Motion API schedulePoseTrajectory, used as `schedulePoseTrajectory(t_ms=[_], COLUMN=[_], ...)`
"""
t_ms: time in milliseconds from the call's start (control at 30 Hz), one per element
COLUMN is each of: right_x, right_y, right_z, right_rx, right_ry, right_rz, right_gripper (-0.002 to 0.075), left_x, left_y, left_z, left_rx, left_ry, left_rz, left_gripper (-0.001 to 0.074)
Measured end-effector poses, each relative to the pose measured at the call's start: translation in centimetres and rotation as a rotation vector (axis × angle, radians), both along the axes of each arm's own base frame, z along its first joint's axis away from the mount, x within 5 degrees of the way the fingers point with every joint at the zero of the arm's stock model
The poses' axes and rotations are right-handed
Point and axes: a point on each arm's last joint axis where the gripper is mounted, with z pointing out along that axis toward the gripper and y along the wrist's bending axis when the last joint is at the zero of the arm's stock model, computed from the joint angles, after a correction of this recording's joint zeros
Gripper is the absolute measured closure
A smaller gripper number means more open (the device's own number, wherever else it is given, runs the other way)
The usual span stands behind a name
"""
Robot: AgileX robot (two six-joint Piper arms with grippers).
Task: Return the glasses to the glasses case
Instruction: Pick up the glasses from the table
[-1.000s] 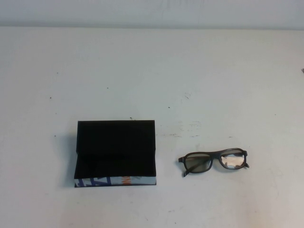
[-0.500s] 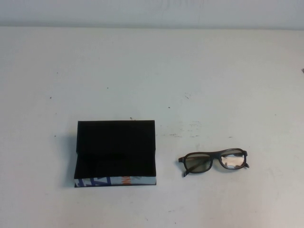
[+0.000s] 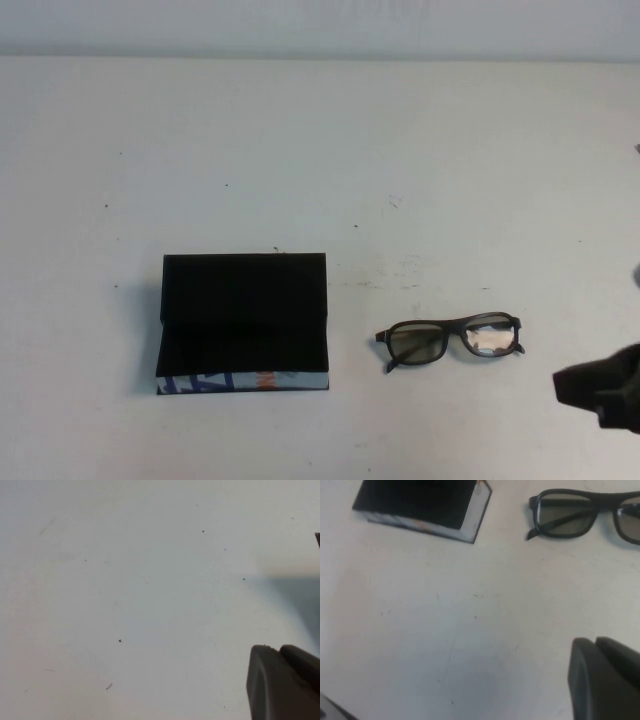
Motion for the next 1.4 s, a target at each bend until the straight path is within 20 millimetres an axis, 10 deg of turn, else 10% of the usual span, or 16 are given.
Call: schedulePoseTrajectory(t_ms=[600,1400], right_x=[11.6,16.0], right_y=[8.2,10.0], right_z=[-2.4,-7.3], right_rx=[-0.606,-0.797], right_ry=[-0.044,-0.302], right_rz=[0.804,1.153], right_gripper=[0.0580,0.0335], left_x=[0.0,0.0], left_y=[0.0,0.0], left_z=[0.0,0.0], left_rx=[0.000,0.000], left_ry=[0.000,0.000], left_rz=[0.000,0.000], left_gripper=[0.0736,0.0736])
